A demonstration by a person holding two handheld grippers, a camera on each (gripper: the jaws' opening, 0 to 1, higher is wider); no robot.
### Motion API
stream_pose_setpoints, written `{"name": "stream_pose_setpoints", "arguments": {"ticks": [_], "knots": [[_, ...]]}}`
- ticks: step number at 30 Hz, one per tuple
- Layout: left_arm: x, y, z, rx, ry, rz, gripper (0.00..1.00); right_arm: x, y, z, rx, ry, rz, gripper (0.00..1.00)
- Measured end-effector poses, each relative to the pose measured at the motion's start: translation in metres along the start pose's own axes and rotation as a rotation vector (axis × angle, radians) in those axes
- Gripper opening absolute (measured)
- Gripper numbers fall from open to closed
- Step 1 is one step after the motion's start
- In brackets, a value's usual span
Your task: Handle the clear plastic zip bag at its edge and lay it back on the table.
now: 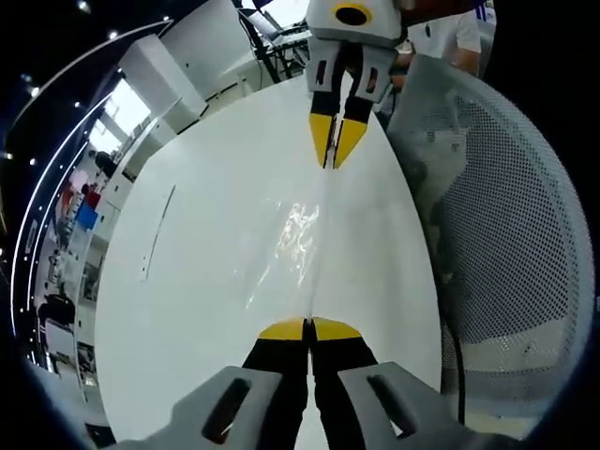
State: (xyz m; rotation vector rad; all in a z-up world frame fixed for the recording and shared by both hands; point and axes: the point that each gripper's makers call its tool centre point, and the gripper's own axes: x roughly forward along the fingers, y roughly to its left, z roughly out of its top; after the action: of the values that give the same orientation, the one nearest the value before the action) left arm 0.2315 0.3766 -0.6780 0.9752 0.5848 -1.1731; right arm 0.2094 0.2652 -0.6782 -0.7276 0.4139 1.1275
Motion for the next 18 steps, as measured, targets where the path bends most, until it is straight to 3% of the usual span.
{"name": "stream_pose_setpoints", "arguments": {"ticks": [18], "knots": [[0.0015,0.0011,0.0029,0.038,0.007,0.021,0.00,-0.0014,-0.0009,-0.0023,0.018,0.026,-0.004,0.00]]}}
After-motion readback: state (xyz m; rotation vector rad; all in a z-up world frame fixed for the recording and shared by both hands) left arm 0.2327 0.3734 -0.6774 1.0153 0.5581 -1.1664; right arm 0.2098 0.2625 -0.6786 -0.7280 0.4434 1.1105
